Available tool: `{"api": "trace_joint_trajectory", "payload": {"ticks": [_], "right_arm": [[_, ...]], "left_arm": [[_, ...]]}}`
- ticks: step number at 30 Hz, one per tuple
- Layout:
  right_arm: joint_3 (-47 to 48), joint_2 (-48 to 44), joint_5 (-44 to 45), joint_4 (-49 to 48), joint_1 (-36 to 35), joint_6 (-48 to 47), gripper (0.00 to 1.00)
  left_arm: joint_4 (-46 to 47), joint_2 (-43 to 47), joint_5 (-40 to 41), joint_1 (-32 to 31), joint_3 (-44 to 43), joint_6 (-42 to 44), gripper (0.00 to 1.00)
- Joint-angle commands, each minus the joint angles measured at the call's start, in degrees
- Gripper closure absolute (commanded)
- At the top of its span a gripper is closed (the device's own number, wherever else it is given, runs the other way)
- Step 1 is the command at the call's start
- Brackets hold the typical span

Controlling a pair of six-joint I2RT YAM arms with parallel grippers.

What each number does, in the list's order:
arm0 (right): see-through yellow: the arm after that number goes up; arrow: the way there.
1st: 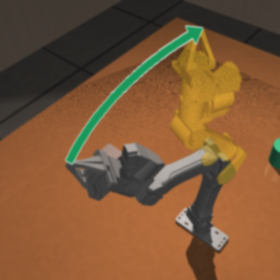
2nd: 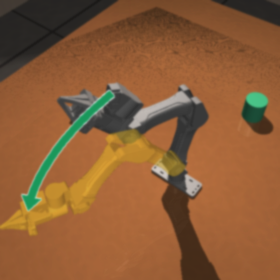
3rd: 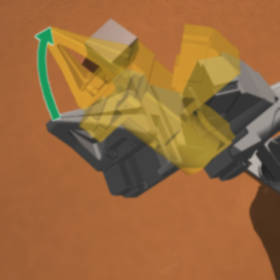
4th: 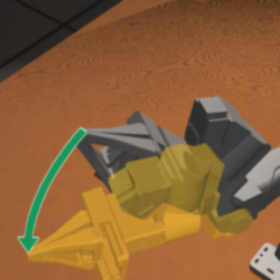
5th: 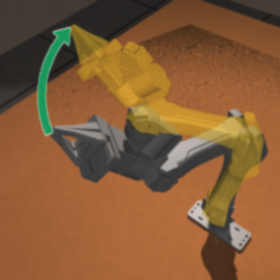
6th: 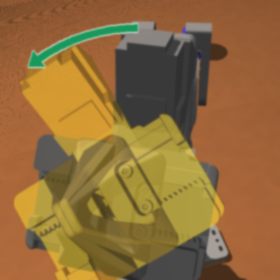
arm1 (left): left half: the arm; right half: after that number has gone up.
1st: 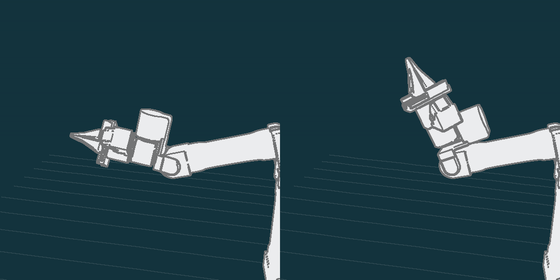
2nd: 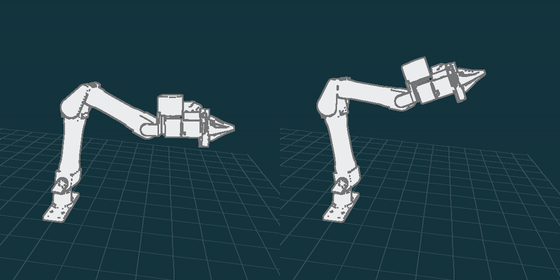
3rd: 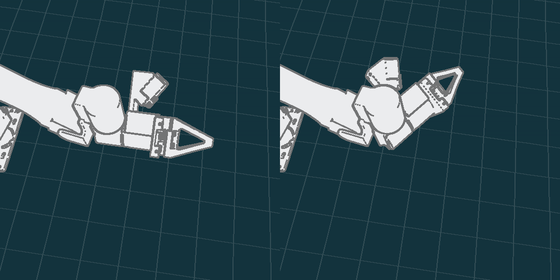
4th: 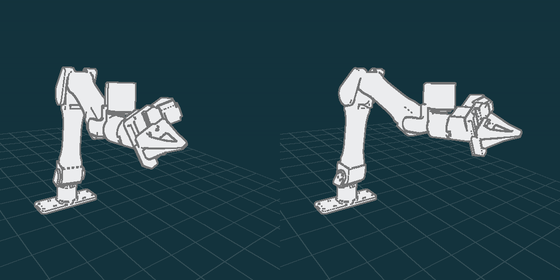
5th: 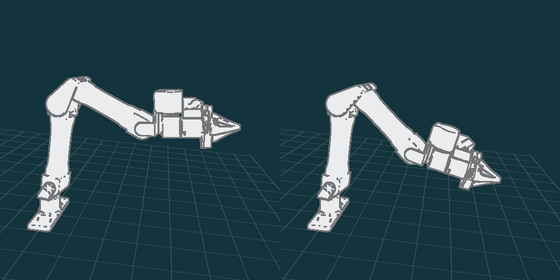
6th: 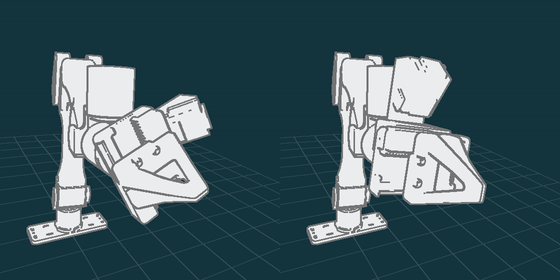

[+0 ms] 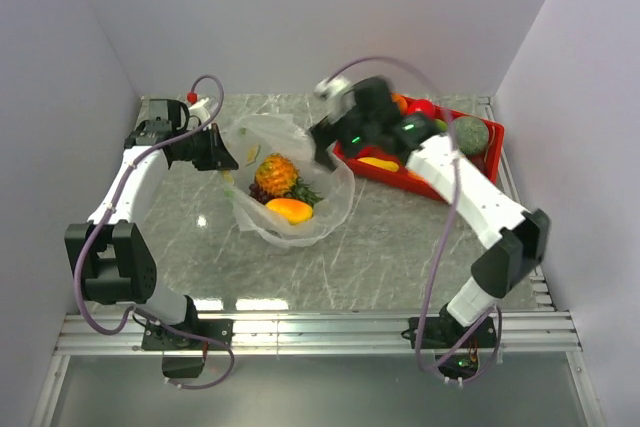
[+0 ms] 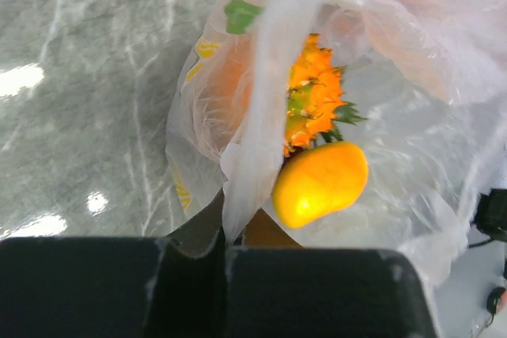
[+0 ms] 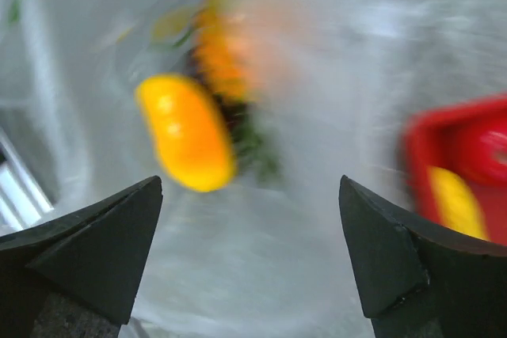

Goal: Place the fake fruits into the plastic bag and tie a complex knot

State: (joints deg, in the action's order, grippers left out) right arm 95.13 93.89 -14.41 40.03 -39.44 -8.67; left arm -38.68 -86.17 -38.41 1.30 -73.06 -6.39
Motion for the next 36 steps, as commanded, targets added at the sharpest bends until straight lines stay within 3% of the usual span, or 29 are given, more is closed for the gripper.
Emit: {"api": "trace_joint_trajectory", "payload": {"ticks": [1, 5, 12, 17, 20, 23, 29, 36], "right_arm": [[1.6, -5.9, -1.9, 0.8, 9.9, 3.1, 0.0], [1.5, -4.4, 1.1, 6.0, 24.3, 0.6, 0.0], [3.8, 4.2, 4.6, 13.4, 41.5, -4.2, 0.0], [3.7, 8.0, 6.1, 11.6, 46.7, -5.1, 0.0], [4.6, 9.6, 8.2, 8.0, 48.9, -4.9, 0.0], [8.3, 12.7, 9.7, 7.6, 50.6, -4.9, 0.0], [13.1, 16.0, 1.8, 14.5, 53.7, -9.2, 0.06], [4.9, 12.6, -3.4, 21.2, 52.5, -13.2, 0.12]], "left_arm": [[0.2, -1.1, 5.2, -0.2, -1.8, -1.8, 1.0], [2.2, 0.8, 8.8, -0.4, -1.4, -4.1, 1.0], [3.8, 2.7, 9.2, -0.7, -2.9, -4.7, 1.0], [3.3, 4.6, 15.2, -4.1, -4.3, -0.1, 0.98], [4.1, 5.3, 14.9, -4.6, -3.8, 0.0, 0.95], [2.6, 3.9, 13.0, -4.6, -4.5, 0.2, 0.99], [3.2, 3.2, 12.5, -4.6, -3.9, 0.0, 1.0], [3.5, 3.0, 11.6, -4.6, -3.0, 0.1, 1.0]]}}
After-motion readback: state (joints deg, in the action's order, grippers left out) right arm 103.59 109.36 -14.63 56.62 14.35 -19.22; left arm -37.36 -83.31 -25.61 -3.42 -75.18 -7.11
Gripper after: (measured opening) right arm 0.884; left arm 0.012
